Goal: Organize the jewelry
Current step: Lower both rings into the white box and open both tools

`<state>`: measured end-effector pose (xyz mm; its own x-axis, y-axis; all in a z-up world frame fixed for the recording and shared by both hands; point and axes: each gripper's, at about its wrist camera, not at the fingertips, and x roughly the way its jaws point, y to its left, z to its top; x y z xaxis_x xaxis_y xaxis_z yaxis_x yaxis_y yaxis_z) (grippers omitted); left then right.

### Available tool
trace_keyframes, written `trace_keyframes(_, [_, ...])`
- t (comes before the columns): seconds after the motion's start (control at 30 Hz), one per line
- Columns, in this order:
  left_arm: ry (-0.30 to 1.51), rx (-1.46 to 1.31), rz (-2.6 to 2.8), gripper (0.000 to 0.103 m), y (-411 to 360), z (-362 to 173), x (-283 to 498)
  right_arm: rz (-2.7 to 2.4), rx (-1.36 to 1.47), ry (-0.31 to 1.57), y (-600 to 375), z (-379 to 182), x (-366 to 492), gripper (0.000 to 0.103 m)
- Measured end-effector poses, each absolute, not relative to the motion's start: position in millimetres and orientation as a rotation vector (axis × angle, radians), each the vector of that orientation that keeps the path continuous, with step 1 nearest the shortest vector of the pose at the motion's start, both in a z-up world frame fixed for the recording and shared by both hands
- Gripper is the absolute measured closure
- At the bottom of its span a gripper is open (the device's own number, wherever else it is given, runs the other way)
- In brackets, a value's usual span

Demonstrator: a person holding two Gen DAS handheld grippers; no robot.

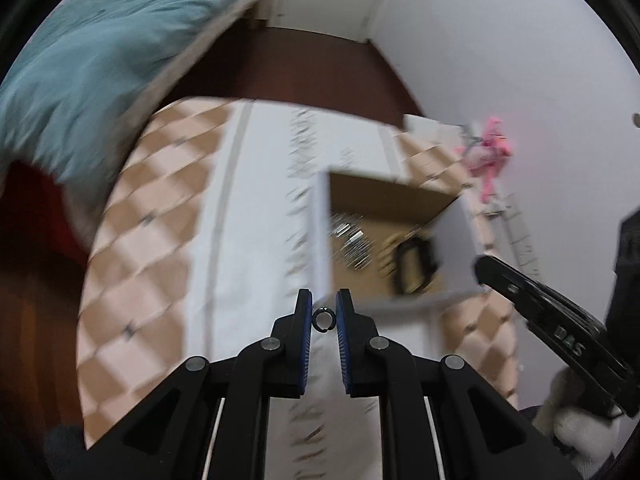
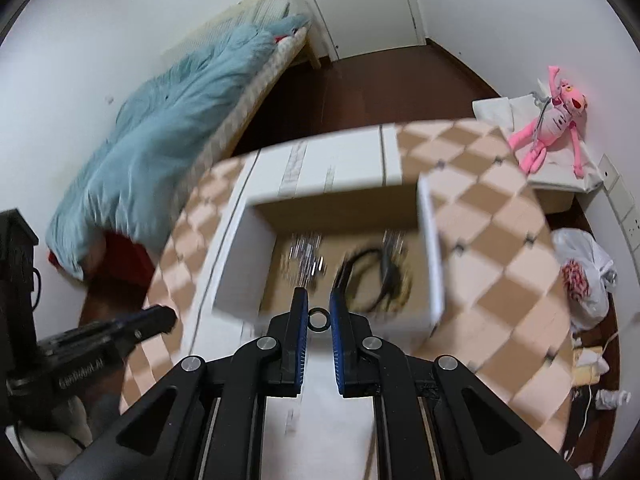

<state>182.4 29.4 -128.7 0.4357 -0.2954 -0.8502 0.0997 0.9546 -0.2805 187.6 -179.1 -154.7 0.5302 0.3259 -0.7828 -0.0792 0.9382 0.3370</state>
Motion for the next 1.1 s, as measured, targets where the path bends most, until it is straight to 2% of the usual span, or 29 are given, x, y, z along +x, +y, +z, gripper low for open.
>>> trace_keyframes(0.13, [1.121,-0.183,-0.3,0.093,4.1,-123.5,229.9,0.246,0.248,1.056,-184.1,-157.7,239.9,0.092])
trace_keyframes(0.3, [1.213,-0.164,-0.333,0.093,-12.8,-141.9,274.8,0.256,0.185,1.155,-179.3,-171.1,280.3,0.091])
trace_keyframes(0.47, [1.306,-0.168,-0.292,0.093,-13.7,-157.5,294.3,0.265,0.192,1.204,-178.5,-181.8,297.1,0.091])
trace_keyframes(0.63, [1.302,-0.187,-0.273,0.089,-7.6,-154.0,298.2,0.251,0.206,1.204,-180.1,-180.3,297.6,0.086])
trace_keyframes(0.73, [1.28,-0.169,-0.253,0.064,-3.6,-146.2,299.8,0.239,0.19,1.188,-180.3,-173.8,293.0,0.086])
trace_keyframes(0.77, [1.271,-0.163,-0.245,0.049,-2.2,-143.1,298.9,0.228,0.176,1.181,-180.0,-170.6,289.8,0.086])
trace_keyframes(0.8, [1.257,-0.153,-0.237,0.043,-1.0,-139.2,297.2,0.217,0.163,1.173,-179.9,-167.4,287.4,0.086])
trace_keyframes(0.83, [1.243,-0.139,-0.224,0.041,0.6,-135.2,294.9,0.206,0.146,1.165,-179.3,-164.3,284.2,0.085])
trace_keyframes(0.9, [1.226,-0.111,-0.198,0.028,2.7,-130.3,290.0,0.182,0.123,1.152,-179.0,-158.9,277.3,0.071])
trace_keyframes(0.97, [1.212,-0.092,-0.167,0.018,6.6,-126.7,282.2,0.156,0.11,1.147,-180.0,-155.1,269.4,0.043])
trace_keyframes(1.03, [1.205,-0.078,-0.135,0.015,10.8,-125.3,272.5,0.117,0.078,1.146,-179.7,-152.7,258.5,0.031])
trace_keyframes(1.1, [1.192,-0.067,-0.105,0.006,13.8,-124.9,261.3,0.076,0.053,1.153,-179.8,-152.8,248.2,0.015])
